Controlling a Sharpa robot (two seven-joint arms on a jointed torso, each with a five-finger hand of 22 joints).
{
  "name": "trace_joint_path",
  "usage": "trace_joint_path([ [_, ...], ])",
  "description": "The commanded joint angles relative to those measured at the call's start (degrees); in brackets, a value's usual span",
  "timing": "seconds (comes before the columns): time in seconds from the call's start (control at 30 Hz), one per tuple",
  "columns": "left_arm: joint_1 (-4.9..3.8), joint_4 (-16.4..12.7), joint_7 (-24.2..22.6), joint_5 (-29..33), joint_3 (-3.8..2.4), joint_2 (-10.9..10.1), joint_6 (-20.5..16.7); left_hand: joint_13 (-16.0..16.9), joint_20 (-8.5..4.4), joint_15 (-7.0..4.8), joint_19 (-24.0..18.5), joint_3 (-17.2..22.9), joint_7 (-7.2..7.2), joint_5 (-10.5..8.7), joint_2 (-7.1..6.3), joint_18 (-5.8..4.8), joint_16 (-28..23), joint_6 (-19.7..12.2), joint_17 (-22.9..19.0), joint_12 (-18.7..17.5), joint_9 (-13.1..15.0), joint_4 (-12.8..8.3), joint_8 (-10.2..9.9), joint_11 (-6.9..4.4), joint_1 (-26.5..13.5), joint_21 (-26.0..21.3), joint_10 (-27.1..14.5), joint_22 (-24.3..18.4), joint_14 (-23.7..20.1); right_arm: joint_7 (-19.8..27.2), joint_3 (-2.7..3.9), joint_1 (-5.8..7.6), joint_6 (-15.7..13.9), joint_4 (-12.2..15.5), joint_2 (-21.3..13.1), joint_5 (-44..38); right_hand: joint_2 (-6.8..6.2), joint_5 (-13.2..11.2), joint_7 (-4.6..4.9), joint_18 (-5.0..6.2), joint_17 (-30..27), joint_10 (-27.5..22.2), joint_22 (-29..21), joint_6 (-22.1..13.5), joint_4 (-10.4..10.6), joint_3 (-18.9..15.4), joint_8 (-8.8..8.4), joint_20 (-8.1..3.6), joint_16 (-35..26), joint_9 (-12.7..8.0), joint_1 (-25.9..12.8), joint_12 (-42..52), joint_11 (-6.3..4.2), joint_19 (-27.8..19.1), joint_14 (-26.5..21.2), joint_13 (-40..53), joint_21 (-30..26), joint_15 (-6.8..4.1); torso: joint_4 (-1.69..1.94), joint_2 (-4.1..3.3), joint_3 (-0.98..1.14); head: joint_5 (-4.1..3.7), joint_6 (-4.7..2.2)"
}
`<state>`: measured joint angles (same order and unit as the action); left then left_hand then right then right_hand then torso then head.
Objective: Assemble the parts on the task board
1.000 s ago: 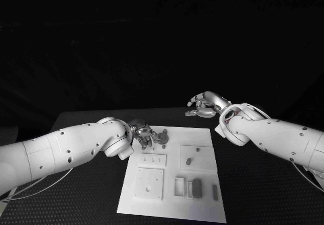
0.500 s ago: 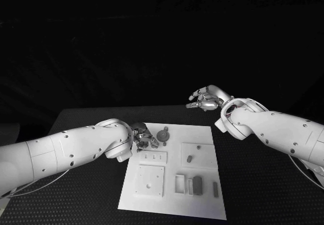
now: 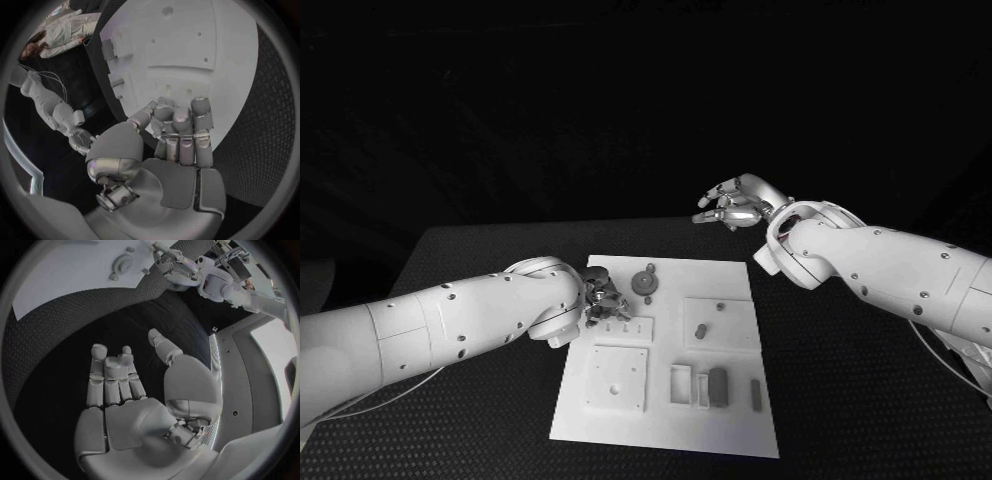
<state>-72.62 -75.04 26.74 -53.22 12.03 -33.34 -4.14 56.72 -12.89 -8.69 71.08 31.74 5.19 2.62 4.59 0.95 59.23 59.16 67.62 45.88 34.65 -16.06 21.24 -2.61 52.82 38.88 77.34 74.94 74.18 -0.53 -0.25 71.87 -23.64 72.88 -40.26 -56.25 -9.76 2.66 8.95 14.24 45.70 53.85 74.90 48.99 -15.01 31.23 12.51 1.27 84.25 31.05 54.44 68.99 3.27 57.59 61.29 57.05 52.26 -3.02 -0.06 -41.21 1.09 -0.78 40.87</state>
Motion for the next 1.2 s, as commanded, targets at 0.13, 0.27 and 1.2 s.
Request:
trace_joint_path([
  [0.13, 0.04, -0.2, 1.5, -1.1, 0.02, 0.1, 2.3, 0.4, -2.30, -1.58, 1.8, 0.4, -3.24, 0.18, 0.35, 2.31, 1.0, 3.9, -0.7, 0.5, 8.4, -0.1, -0.3, -1.82, -0.7, 0.6, -1.9, 1.3, 0.1, 0.6, 0.03, 0.02, 1.4, 0.1, 0.0, 0.4, 0.68, 0.2, 0.61, 0.76, -0.1, -0.4, 0.5, -0.6, 0.1, -0.4, 0.02, 0.48, 0.2, 0.0, 0.0, 0.4, -0.13, 0.0, -0.3, -0.1, -0.3, 0.03, 0.12, 0.01, 0.04, -0.20, 0.33],
  [0.27, 0.05, -0.3, 1.6, -1.1, 0.03, 0.1, 3.2, 0.6, -2.37, -1.68, 1.8, 0.3, -3.37, 0.19, 0.33, 2.30, 1.6, 4.2, -1.1, 0.5, 8.7, 0.1, -0.3, -1.94, -1.0, 0.8, -1.7, 1.3, 0.0, 0.6, 0.03, 0.02, 1.6, 0.2, 0.0, 0.4, 0.70, 0.2, 0.61, 0.76, -0.1, -0.4, 0.5, -0.6, 0.0, -0.4, 0.01, 0.48, 0.2, 0.0, 0.0, 0.4, -0.12, 0.0, -0.4, -0.1, -0.3, 0.03, 0.12, 0.06, -0.01, -0.18, 0.49],
  [1.2, 0.10, -1.0, 2.5, -4.5, 0.06, 0.4, 2.8, 0.8, -2.55, -1.94, 1.9, 0.4, -3.64, 0.28, 0.02, 2.33, 2.7, 4.7, -2.1, 0.6, 9.3, 0.1, -0.4, -2.21, -1.3, 1.2, -1.3, 1.2, -0.2, 0.8, 0.03, 0.02, 1.9, 0.2, 0.1, 0.4, 0.77, 0.2, 0.63, 0.76, -0.1, -0.5, 0.5, -0.6, 0.0, -0.5, -0.02, 0.49, 0.2, 0.0, 0.0, 0.4, -0.10, -0.1, -0.4, -0.2, -0.3, 0.05, 0.10, 0.07, 0.06, -0.25, 0.69],
])
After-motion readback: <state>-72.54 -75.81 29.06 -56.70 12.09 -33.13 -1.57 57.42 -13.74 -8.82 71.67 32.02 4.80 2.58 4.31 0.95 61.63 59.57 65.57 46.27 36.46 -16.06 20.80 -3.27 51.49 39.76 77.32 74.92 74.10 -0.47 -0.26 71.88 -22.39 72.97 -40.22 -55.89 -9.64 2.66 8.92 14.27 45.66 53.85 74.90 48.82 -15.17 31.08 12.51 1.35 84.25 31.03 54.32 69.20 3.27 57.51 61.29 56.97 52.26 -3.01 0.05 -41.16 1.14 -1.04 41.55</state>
